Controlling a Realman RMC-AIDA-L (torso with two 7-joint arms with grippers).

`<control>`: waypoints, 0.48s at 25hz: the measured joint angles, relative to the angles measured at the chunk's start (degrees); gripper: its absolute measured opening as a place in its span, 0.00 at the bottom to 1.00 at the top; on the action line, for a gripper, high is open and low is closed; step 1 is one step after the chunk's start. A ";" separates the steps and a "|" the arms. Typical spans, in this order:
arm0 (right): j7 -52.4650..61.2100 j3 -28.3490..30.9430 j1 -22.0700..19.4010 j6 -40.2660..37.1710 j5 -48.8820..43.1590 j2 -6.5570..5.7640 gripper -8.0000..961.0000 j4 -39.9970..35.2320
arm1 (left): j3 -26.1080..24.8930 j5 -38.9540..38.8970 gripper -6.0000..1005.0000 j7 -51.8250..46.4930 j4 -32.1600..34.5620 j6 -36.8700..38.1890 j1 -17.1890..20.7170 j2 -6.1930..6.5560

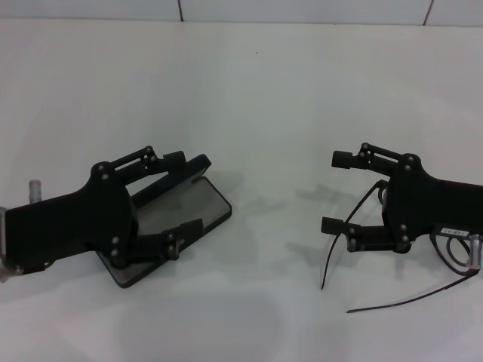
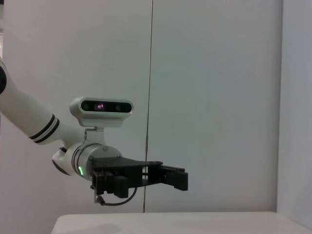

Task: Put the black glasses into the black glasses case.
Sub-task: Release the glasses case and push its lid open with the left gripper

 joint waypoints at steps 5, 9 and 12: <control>0.00 0.00 -0.08 -0.09 0.02 -0.03 0.92 -0.04 | -0.04 0.00 0.87 0.00 -0.02 0.00 -0.03 -0.11; 0.01 0.00 -0.10 -0.15 0.03 -0.03 0.92 -0.05 | -0.05 -0.01 0.87 0.00 -0.04 -0.24 -0.11 -0.24; 0.01 0.00 -0.14 -0.04 0.03 -0.03 0.92 -0.05 | -0.19 -0.21 0.87 -1.31 0.54 -1.57 -0.16 -0.33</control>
